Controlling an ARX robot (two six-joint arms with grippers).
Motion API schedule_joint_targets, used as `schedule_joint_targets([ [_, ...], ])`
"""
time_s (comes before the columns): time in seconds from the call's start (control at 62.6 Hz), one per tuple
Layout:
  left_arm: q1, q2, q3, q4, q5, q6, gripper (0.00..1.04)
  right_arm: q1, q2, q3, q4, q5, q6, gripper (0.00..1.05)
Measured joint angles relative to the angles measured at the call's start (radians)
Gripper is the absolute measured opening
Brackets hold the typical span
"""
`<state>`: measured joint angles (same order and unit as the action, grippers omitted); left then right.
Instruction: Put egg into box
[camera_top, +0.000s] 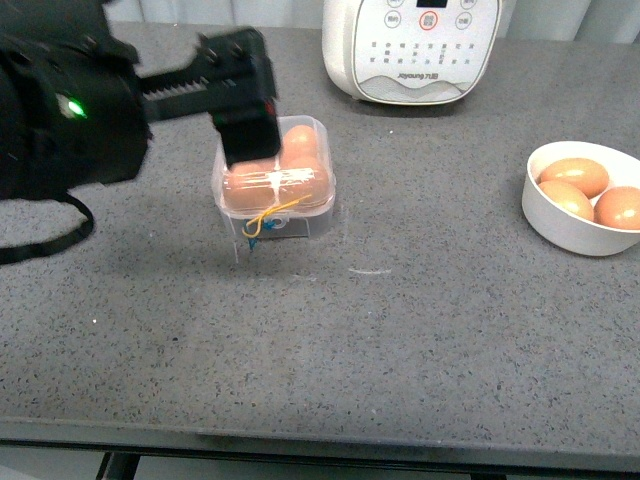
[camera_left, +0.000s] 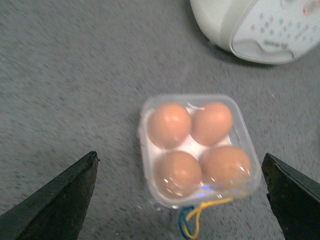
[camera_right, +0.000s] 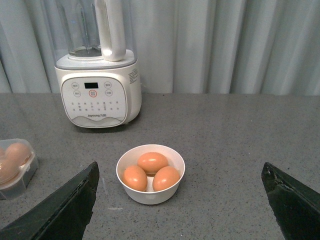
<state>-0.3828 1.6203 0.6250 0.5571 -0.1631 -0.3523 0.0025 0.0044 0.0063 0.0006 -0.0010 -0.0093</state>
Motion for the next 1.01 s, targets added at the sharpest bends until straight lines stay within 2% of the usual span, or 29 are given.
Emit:
schedule_joint_targets([
  [0.128, 0.118, -0.142, -0.054, -0.017, 0.024, -0.003, 0.98, 0.0, 0.0, 0.0, 0.0, 0.0, 0.0, 0.95],
  [0.272, 0.239, -0.332, -0.146, -0.111, 0.07, -0.019, 0.98, 0.0, 0.0, 0.0, 0.0, 0.0, 0.0, 0.95],
  [0.591, 0.422, -0.76, -0.294, -0.377, 0.16, -0.045, 0.98, 0.0, 0.0, 0.0, 0.0, 0.0, 0.0, 0.95],
  [0.639, 0.405, -0.764, -0.362, -0.179, 0.155, 0.046, 0.88, 0.0, 0.0, 0.0, 0.0, 0.0, 0.0, 0.95],
  [0.719, 0.385, -0.78, -0.451, 0.038, 0.167, 0.201, 0.74, 0.0, 0.0, 0.0, 0.0, 0.0, 0.0, 0.95],
  [0.751, 0.382, -0.793, -0.467, 0.07, 0.168, 0.237, 0.68, 0.0, 0.0, 0.0, 0.0, 0.0, 0.0, 0.95],
  [0.943, 0.383, -0.901, -0.521, 0.056, 0.163, 0.324, 0.33, 0.0, 0.0, 0.0, 0.0, 0.0, 0.0, 0.95],
  [0.959, 0.382, -0.916, -0.529, 0.045, 0.164, 0.328, 0.27, 0.0, 0.0, 0.0, 0.0, 0.0, 0.0, 0.95],
  [1.007, 0.382, -0.939, -0.541, 0.029, 0.163, 0.332, 0.18, 0.0, 0.0, 0.0, 0.0, 0.0, 0.0, 0.95],
])
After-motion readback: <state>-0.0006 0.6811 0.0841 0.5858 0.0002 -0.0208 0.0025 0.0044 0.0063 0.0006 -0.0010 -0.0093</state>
